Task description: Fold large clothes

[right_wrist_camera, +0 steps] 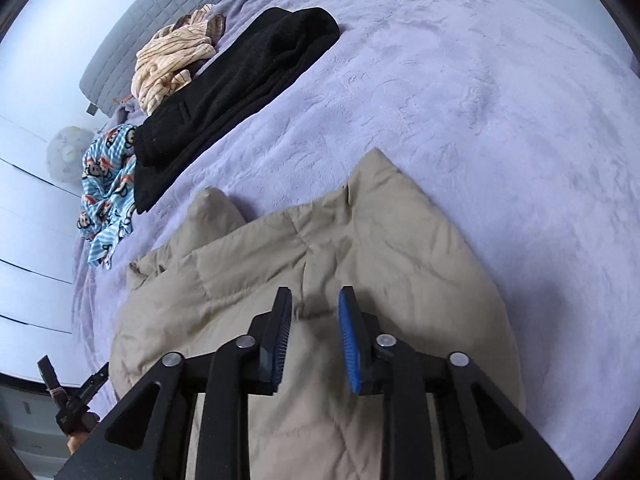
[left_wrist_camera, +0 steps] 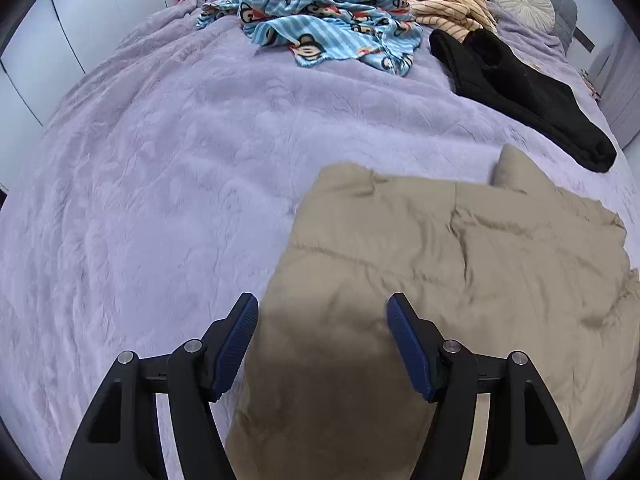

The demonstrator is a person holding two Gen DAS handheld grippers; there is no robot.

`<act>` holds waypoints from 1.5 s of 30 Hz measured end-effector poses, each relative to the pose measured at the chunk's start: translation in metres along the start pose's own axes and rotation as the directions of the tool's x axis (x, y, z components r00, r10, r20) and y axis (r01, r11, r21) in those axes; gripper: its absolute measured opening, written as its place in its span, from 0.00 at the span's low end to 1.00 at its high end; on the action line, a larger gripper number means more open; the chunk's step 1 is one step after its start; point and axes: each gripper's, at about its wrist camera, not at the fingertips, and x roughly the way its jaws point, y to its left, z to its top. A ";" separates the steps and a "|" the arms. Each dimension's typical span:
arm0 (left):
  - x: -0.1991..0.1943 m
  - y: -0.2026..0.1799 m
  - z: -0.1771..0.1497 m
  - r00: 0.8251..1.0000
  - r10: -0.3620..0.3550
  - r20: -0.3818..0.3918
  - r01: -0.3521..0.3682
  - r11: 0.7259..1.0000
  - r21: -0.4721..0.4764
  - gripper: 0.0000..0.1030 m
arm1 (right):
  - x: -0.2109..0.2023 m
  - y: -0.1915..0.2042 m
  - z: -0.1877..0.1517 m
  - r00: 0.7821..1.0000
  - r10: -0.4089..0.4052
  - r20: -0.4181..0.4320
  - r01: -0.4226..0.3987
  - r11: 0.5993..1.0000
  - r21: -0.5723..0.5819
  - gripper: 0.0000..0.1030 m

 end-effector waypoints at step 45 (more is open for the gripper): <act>0.010 0.056 -0.147 0.854 -0.520 -0.008 0.460 0.764 -0.453 0.99 | -0.002 -0.051 -0.176 0.939 0.334 -0.079 -0.285 0.886 0.365 1.00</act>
